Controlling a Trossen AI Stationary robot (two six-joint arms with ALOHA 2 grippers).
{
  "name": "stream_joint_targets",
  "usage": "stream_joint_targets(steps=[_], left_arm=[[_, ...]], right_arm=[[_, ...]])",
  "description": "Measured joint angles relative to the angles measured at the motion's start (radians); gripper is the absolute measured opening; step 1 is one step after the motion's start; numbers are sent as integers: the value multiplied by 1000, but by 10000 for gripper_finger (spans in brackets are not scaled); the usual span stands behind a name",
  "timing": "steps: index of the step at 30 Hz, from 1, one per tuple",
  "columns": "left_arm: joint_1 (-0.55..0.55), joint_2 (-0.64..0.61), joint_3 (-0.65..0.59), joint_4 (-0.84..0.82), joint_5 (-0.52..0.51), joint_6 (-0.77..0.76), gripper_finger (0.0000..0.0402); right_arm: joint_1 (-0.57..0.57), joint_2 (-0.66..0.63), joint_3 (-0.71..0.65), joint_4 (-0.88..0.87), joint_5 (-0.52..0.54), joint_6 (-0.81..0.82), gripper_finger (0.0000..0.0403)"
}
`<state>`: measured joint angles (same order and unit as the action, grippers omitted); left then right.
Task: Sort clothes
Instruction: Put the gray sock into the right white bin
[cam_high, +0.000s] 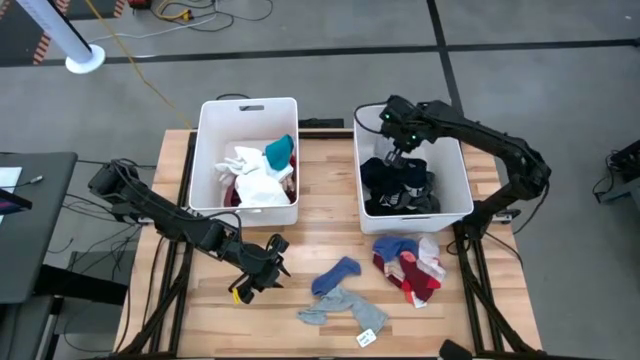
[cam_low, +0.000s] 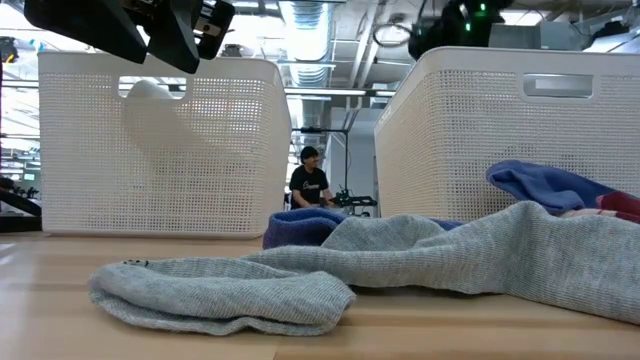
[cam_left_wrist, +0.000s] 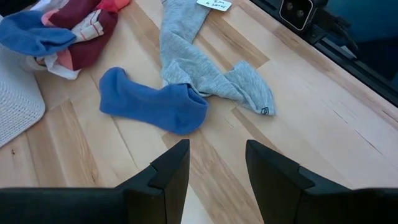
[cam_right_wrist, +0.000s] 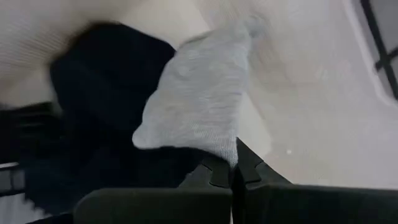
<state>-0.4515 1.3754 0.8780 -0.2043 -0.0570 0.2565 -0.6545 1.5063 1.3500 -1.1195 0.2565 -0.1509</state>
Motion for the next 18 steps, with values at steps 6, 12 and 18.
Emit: stream_joint_targets(steps=[6, 12, 18], left_arm=[[0, 0, 0, 0, 0, 1, 153], [0, 0, 0, 4, 0, 2, 153], [0, 0, 1, 23, 0, 3, 153]], right_arm=[[-40, 0, -117, 114, 0, 0, 0], [-50, 0, -193, 209, -54, -7, 0], [-50, 0, -250, 251, -76, 17, 0]])
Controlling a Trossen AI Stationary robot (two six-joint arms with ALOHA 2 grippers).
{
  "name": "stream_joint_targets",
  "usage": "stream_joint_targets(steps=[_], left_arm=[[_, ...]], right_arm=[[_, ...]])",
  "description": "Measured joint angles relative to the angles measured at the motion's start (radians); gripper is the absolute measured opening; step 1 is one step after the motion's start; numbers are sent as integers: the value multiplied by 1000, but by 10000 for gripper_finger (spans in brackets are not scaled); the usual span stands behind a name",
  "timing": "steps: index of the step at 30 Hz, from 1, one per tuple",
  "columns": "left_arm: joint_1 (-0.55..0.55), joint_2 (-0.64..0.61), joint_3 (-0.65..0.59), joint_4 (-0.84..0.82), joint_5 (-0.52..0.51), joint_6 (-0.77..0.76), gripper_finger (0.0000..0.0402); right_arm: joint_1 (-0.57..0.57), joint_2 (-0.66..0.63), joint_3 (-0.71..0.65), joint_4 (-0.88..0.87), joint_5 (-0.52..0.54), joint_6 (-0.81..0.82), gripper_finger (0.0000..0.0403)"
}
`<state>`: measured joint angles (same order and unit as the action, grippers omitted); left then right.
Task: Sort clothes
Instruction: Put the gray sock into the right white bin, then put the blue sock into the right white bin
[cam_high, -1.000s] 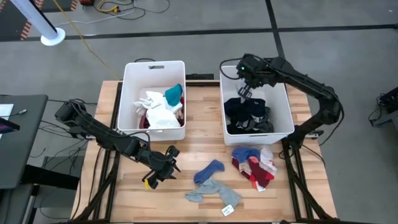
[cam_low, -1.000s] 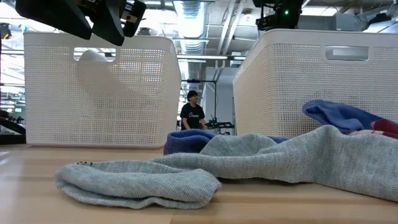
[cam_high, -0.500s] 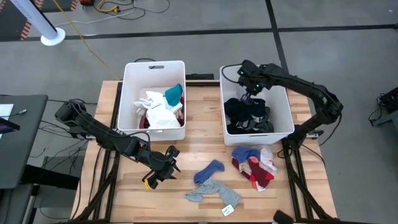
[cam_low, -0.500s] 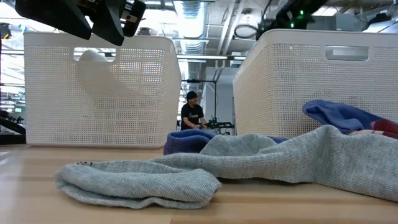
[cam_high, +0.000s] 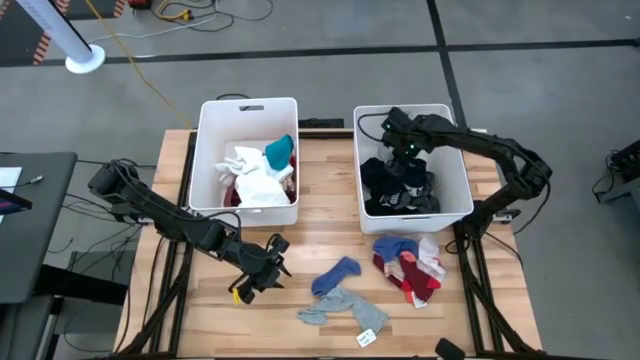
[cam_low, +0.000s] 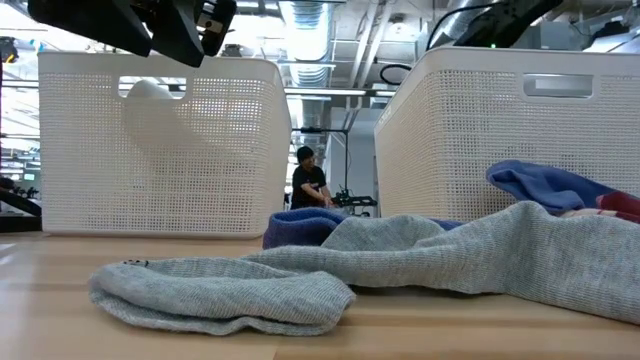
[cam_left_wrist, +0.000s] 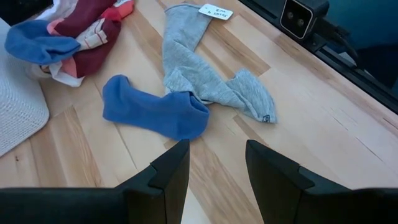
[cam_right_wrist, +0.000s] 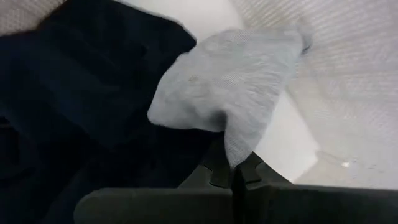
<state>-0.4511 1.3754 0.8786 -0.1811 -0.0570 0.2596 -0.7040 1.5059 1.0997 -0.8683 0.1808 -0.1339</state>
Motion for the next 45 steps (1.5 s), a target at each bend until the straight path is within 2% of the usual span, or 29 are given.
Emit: stream_joint_targets(steps=[5, 16, 24, 31, 40, 45], left_arm=[[0, 0, 0, 7, 0, 0, 153], [0, 0, 0, 7, 0, -8, 153], [0, 0, 0, 9, -1, -15, 153], [0, 0, 0, 15, -1, -31, 153], [0, 0, 0, 25, -1, -51, 153], [0, 0, 0, 44, -1, -51, 153]], right_arm=[[0, 0, -43, 6, -1, 35, 15], [4, -1, -47, 12, -1, 88, 108], [33, -13, -2, -2, -1, 108, 157], [65, -96, 61, -3, 1, 134, 169], [124, -290, 82, -6, 3, 174, 168], [196, -391, 82, -6, 3, 204, 168]])
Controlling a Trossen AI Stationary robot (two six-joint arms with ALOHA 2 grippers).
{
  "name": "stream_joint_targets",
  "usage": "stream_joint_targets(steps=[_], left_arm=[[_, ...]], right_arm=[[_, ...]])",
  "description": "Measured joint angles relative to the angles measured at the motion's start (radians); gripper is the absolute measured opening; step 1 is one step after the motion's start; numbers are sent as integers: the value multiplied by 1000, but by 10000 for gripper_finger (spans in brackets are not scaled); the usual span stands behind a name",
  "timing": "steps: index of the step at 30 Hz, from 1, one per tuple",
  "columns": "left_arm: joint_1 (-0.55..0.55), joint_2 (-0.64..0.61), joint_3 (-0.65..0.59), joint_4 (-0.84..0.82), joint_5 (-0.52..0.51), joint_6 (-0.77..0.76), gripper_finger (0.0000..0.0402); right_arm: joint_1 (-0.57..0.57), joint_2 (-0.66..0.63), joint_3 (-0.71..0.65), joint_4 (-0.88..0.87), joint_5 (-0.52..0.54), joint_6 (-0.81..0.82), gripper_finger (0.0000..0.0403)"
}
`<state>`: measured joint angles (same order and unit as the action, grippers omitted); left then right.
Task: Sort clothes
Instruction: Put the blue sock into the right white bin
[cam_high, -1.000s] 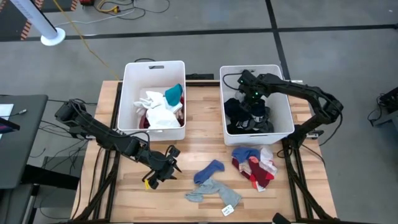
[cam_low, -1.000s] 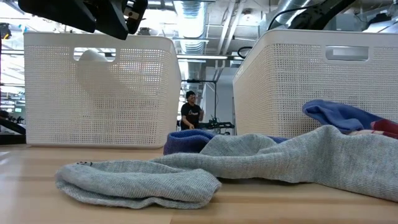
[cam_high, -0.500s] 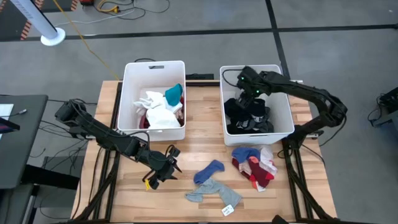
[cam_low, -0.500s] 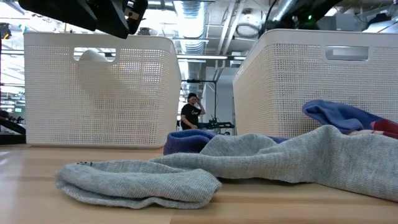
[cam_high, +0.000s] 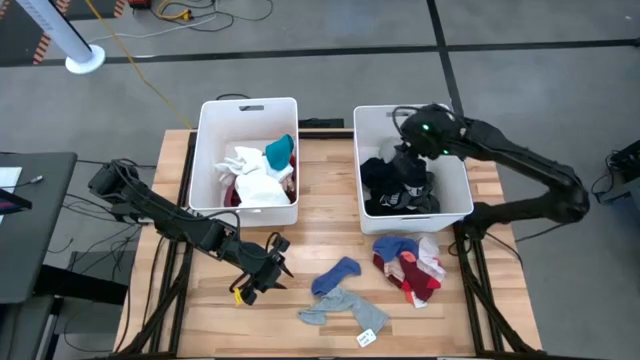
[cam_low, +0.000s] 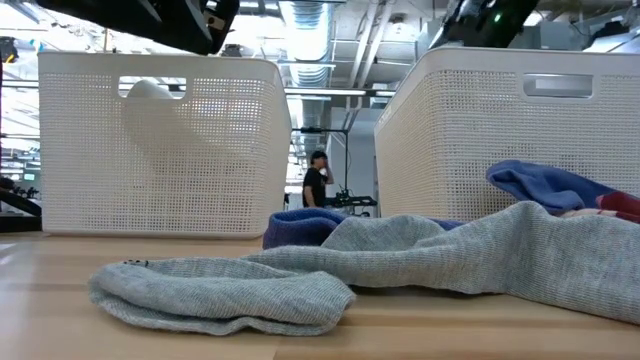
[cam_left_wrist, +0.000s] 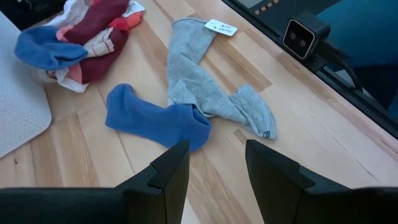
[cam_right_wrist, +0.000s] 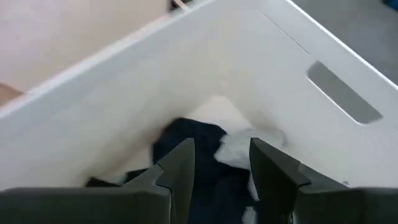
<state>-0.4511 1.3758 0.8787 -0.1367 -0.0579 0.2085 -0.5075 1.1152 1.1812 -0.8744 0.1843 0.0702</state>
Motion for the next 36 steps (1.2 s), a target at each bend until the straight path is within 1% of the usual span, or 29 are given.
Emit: stream_joint_targets(steps=[4, 12, 17, 23, 31, 36], left_arm=[[0, 0, 0, 10, 0, 0, 153], [0, 0, 0, 22, 0, -2, 153], [0, 0, 0, 24, 0, -4, 153], [0, 0, 0, 44, 0, -6, 153], [0, 0, 0, 61, 0, -4, 153], [0, 1, 0, 62, 0, -4, 153]], right_arm=[[86, -59, 0, 0, -1, 17, 168], [335, -115, 0, 1, -2, 69, 168], [490, -114, 0, 12, -2, 121, 168], [653, -113, 0, 95, -1, 144, 168], [818, -101, 0, 217, 0, 150, 168], [902, -58, 0, 239, 0, 166, 168]])
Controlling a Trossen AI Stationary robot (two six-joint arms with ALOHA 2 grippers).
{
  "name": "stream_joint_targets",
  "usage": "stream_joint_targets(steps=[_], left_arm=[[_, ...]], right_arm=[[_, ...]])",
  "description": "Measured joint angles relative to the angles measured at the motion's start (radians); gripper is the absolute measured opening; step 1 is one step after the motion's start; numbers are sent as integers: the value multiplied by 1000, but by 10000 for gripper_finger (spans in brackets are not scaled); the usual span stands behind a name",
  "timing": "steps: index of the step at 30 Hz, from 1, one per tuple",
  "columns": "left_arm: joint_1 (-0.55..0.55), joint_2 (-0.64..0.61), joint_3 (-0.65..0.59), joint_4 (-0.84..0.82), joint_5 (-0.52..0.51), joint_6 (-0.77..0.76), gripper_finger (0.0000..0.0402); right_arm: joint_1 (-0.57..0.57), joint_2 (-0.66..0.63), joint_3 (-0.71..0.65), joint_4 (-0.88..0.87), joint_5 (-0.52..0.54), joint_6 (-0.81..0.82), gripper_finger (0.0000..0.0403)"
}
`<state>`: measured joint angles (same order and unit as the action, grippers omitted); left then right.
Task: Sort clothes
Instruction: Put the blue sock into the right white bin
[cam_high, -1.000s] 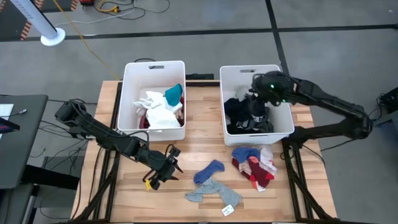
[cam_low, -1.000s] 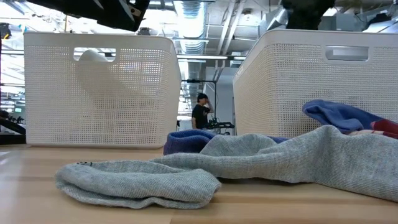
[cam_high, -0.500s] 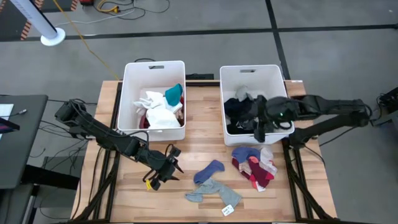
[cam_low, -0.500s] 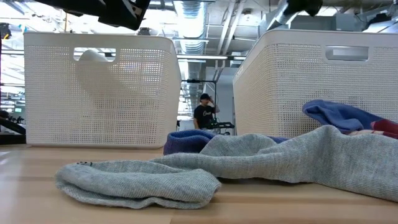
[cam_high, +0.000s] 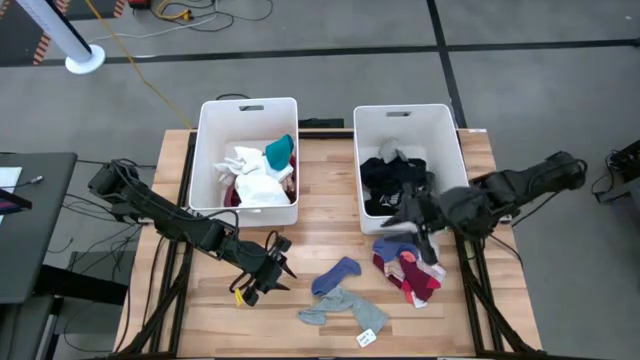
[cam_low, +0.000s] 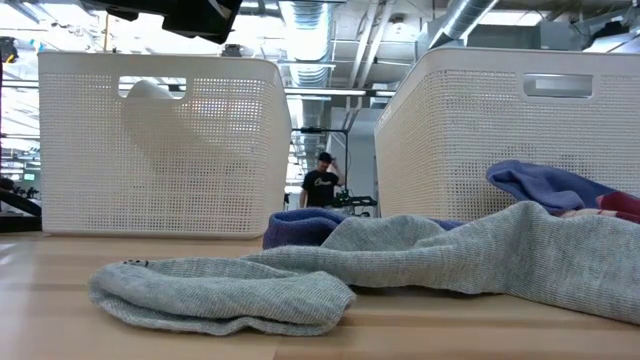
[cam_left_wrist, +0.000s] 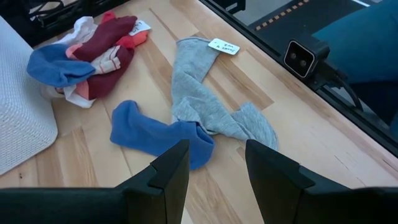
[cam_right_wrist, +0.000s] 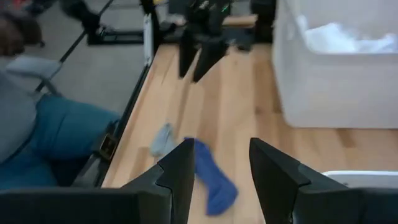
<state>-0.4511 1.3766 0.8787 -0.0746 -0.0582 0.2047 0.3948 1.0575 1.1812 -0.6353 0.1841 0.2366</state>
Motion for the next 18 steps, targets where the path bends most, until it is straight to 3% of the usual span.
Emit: stream_joint_targets(steps=[8, 18], left_arm=[[0, 0, 0, 0, 0, 10, 153], [0, 0, 0, -1, 0, 19, 153]], right_arm=[[92, 143, 0, 8, 0, 49, 168], [129, 364, 0, 68, 0, 54, 168]])
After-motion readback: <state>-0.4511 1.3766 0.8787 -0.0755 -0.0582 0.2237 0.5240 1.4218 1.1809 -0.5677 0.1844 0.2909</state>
